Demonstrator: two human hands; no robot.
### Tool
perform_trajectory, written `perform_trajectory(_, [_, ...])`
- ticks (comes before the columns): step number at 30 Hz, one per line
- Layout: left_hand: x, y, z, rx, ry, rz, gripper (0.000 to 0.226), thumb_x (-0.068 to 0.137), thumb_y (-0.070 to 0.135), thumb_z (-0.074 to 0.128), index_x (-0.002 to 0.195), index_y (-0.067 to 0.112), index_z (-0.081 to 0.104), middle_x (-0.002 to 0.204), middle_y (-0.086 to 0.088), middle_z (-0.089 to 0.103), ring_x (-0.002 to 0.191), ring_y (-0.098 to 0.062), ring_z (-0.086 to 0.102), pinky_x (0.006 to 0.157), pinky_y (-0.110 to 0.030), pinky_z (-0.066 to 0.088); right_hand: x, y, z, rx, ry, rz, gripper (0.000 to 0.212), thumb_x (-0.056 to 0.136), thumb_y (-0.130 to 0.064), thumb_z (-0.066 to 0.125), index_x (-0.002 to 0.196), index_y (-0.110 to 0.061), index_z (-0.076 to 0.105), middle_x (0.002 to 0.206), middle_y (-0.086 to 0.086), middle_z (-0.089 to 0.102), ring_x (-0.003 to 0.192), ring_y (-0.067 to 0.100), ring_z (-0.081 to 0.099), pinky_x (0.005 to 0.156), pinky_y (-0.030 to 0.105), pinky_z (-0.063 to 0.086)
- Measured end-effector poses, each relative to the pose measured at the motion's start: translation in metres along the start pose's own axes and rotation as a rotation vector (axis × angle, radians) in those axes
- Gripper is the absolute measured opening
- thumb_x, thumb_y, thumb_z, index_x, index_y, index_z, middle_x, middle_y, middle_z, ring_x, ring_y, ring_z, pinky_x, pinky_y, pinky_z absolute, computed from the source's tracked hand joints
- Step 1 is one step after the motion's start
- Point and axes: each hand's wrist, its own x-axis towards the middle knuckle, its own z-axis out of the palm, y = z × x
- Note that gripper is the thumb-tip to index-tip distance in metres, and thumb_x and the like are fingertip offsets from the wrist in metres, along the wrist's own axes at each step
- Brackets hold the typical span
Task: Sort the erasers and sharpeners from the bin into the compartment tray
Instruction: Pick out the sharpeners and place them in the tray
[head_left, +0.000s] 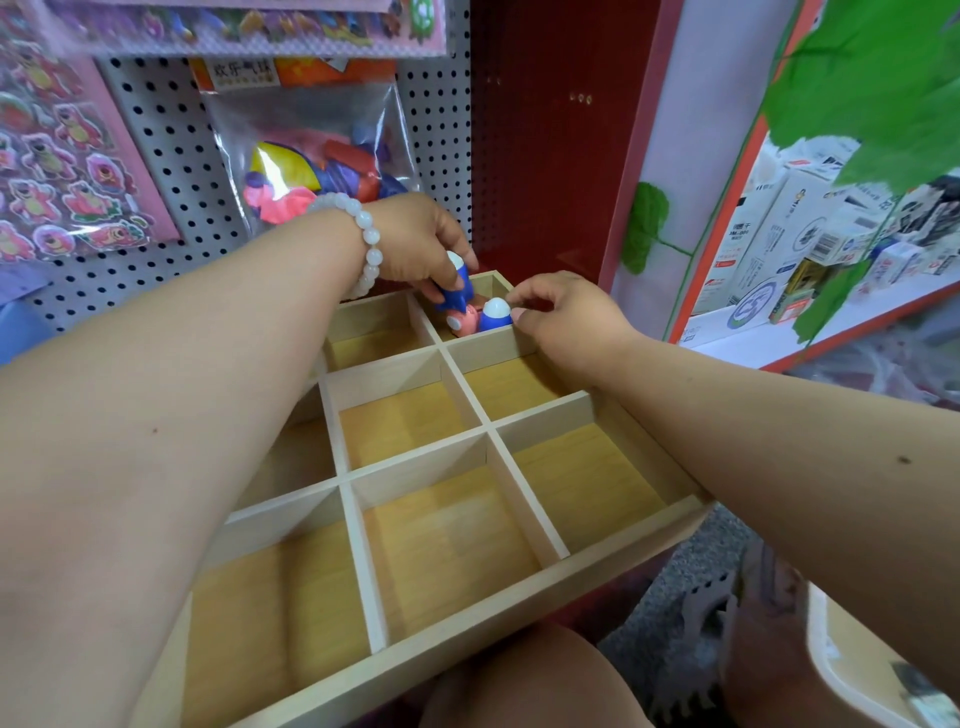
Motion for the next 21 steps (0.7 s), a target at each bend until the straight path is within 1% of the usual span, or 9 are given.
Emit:
perform_trajectory(2, [-0.002, 0.001, -0.002, 0.041, -0.024, -0.001, 0.025, 0.082, 0.005, 0.07, 0.106, 0.008, 0.068, 0.097, -0.009, 0.068, 0.085, -0.019, 0.07, 0.067, -0.026, 0.06, 0.0, 0.0, 0.0, -0.003, 0.0, 0.001, 0.021, 0.092, -0.026, 0.055, 0.11, -0.027, 0.066, 0.118, -0.005, 0.054, 0.103, 0.011, 0.051, 0.079, 0.021, 0.037])
perform_trajectory(5, [-0.005, 0.003, -0.008, 0.127, -0.02, 0.002, 0.021, 0.079, 0.015, 0.075, 0.099, 0.011, 0.069, 0.091, -0.007, 0.07, 0.078, -0.019, 0.07, 0.067, -0.027, 0.06, 0.0, 0.0, 0.0, 0.003, 0.006, 0.003, 0.02, 0.092, -0.026, 0.055, 0.109, -0.027, 0.066, 0.117, -0.004, 0.054, 0.102, 0.011, 0.051, 0.08, 0.022, 0.038])
perform_trajectory(8, [-0.006, 0.006, -0.015, 0.21, 0.013, 0.011, 0.016, 0.078, 0.022, 0.076, 0.092, 0.015, 0.071, 0.08, 0.0, 0.067, 0.068, -0.011, 0.061, 0.057, -0.023, 0.054, -0.001, 0.0, 0.001, 0.003, 0.007, 0.004, 0.02, 0.092, -0.026, 0.055, 0.109, -0.027, 0.066, 0.117, -0.004, 0.054, 0.101, 0.011, 0.051, 0.08, 0.022, 0.039])
perform_trajectory(11, [-0.003, 0.007, -0.012, 0.235, -0.026, 0.0, 0.015, 0.078, 0.024, 0.076, 0.089, 0.014, 0.072, 0.079, -0.002, 0.068, 0.066, -0.012, 0.058, 0.051, -0.021, 0.049, -0.001, 0.0, 0.001, 0.013, 0.014, 0.004, 0.019, 0.092, -0.026, 0.056, 0.108, -0.026, 0.066, 0.115, -0.004, 0.054, 0.102, 0.012, 0.052, 0.08, 0.022, 0.038])
perform_trajectory(13, [0.0, 0.006, -0.006, 0.288, -0.028, -0.01, 0.017, 0.078, 0.026, 0.076, 0.09, 0.015, 0.072, 0.082, -0.004, 0.071, 0.068, -0.015, 0.062, 0.055, -0.024, 0.052, -0.001, 0.001, 0.001, 0.019, 0.019, 0.007, 0.02, 0.092, -0.025, 0.056, 0.109, -0.025, 0.067, 0.115, -0.004, 0.053, 0.101, 0.011, 0.052, 0.079, 0.021, 0.037])
perform_trajectory(15, [0.004, 0.005, -0.002, 0.29, 0.004, 0.006, 0.02, 0.077, 0.028, 0.077, 0.091, 0.016, 0.072, 0.082, -0.003, 0.072, 0.068, -0.017, 0.063, 0.06, -0.025, 0.055, -0.001, 0.001, 0.002, 0.018, 0.024, 0.008, 0.021, 0.092, -0.026, 0.056, 0.109, -0.025, 0.067, 0.114, -0.004, 0.054, 0.101, 0.012, 0.052, 0.079, 0.021, 0.037])
perform_trajectory(17, [0.003, 0.007, 0.001, 0.295, -0.002, 0.026, 0.018, 0.076, 0.029, 0.078, 0.089, 0.019, 0.071, 0.08, 0.002, 0.07, 0.07, -0.014, 0.063, 0.06, -0.02, 0.054, -0.001, 0.001, 0.002, 0.016, 0.026, 0.007, 0.021, 0.091, -0.026, 0.056, 0.109, -0.025, 0.067, 0.114, -0.004, 0.054, 0.102, 0.013, 0.053, 0.079, 0.022, 0.038])
perform_trajectory(19, [0.0, 0.009, 0.003, 0.346, -0.046, 0.025, 0.016, 0.075, 0.026, 0.078, 0.088, 0.022, 0.07, 0.08, 0.008, 0.067, 0.071, -0.009, 0.062, 0.06, -0.015, 0.05, -0.001, 0.0, 0.002, 0.015, 0.024, 0.005, 0.021, 0.091, -0.026, 0.057, 0.11, -0.025, 0.067, 0.115, -0.004, 0.054, 0.103, 0.013, 0.053, 0.08, 0.023, 0.04])
perform_trajectory(21, [-0.001, 0.007, 0.007, 0.382, -0.07, 0.009, 0.017, 0.075, 0.022, 0.079, 0.09, 0.022, 0.071, 0.08, 0.01, 0.066, 0.071, -0.006, 0.06, 0.061, -0.013, 0.047, -0.002, -0.001, 0.0, 0.004, 0.021, 0.005, 0.022, 0.092, -0.027, 0.056, 0.111, -0.026, 0.066, 0.116, -0.004, 0.054, 0.103, 0.013, 0.052, 0.08, 0.022, 0.039])
